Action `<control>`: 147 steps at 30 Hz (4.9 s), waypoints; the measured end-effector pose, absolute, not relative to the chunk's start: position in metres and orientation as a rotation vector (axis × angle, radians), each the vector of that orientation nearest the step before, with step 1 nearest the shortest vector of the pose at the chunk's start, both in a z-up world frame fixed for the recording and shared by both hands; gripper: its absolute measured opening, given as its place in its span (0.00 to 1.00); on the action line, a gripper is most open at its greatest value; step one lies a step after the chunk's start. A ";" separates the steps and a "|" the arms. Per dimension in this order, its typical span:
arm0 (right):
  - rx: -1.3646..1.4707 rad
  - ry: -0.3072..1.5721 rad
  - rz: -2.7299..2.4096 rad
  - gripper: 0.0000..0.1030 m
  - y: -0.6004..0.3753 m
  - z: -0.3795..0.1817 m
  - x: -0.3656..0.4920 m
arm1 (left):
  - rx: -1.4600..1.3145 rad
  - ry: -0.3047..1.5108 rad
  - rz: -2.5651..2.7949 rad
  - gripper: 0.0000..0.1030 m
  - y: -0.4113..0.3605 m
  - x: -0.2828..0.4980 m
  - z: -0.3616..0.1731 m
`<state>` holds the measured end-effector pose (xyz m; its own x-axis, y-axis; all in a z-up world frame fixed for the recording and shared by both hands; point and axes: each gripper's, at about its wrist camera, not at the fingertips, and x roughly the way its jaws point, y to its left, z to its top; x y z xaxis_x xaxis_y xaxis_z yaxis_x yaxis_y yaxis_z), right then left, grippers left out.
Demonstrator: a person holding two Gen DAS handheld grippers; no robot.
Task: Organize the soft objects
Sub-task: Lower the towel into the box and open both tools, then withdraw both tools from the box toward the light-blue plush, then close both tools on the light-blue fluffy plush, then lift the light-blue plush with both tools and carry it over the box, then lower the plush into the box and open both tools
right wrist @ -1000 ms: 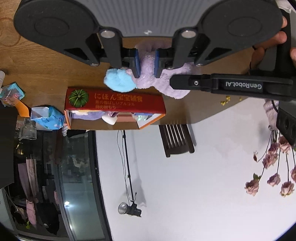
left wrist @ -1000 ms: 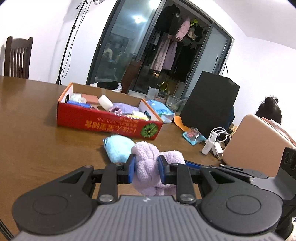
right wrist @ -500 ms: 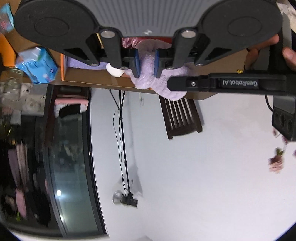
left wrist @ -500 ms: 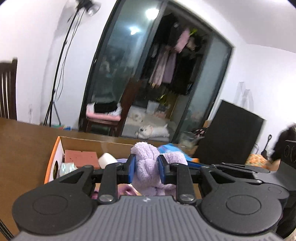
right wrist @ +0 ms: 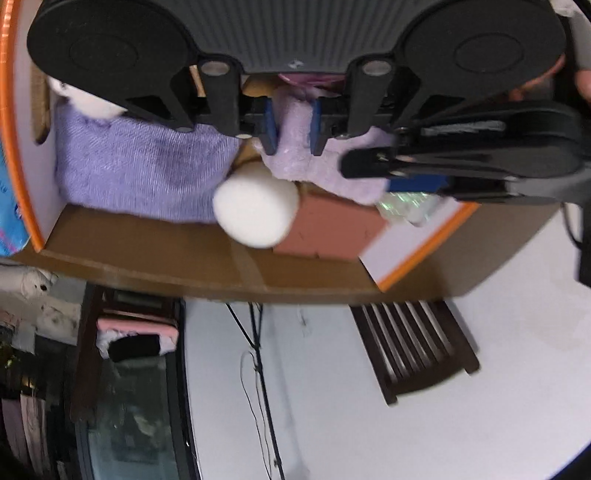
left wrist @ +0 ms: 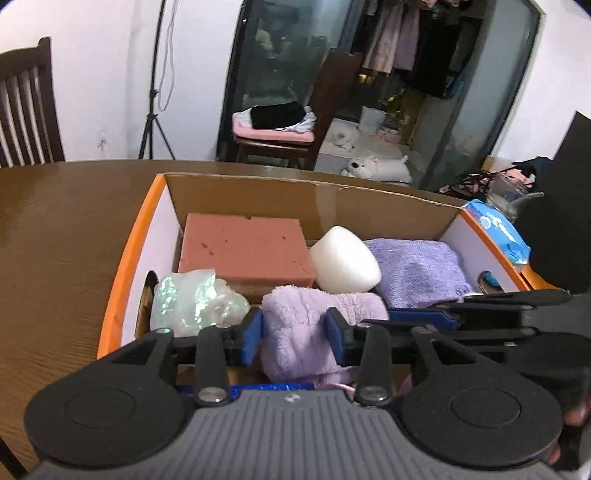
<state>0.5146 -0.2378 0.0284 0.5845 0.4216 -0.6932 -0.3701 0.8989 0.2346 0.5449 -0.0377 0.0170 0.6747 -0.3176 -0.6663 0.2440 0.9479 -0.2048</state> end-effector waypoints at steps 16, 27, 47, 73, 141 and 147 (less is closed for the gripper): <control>0.024 0.644 0.420 0.48 -0.267 0.127 0.422 | -0.064 0.602 -0.297 0.55 -0.035 0.449 0.111; -0.020 0.444 0.453 0.63 -0.298 0.175 0.260 | -0.012 0.395 -0.301 0.68 -0.039 0.284 0.146; 0.147 0.496 0.478 0.71 -0.317 0.067 0.125 | -0.120 0.506 -0.313 0.75 -0.033 0.178 0.059; 0.380 0.656 0.468 0.31 -0.313 -0.011 0.306 | -0.447 0.777 -0.496 0.33 -0.053 0.344 -0.025; 0.179 0.796 0.312 0.18 -0.310 0.027 0.533 | -0.267 0.985 -0.479 0.30 -0.097 0.598 0.016; 0.173 0.845 0.318 0.19 -0.312 0.031 0.541 | -0.263 0.979 -0.480 0.45 -0.100 0.591 0.025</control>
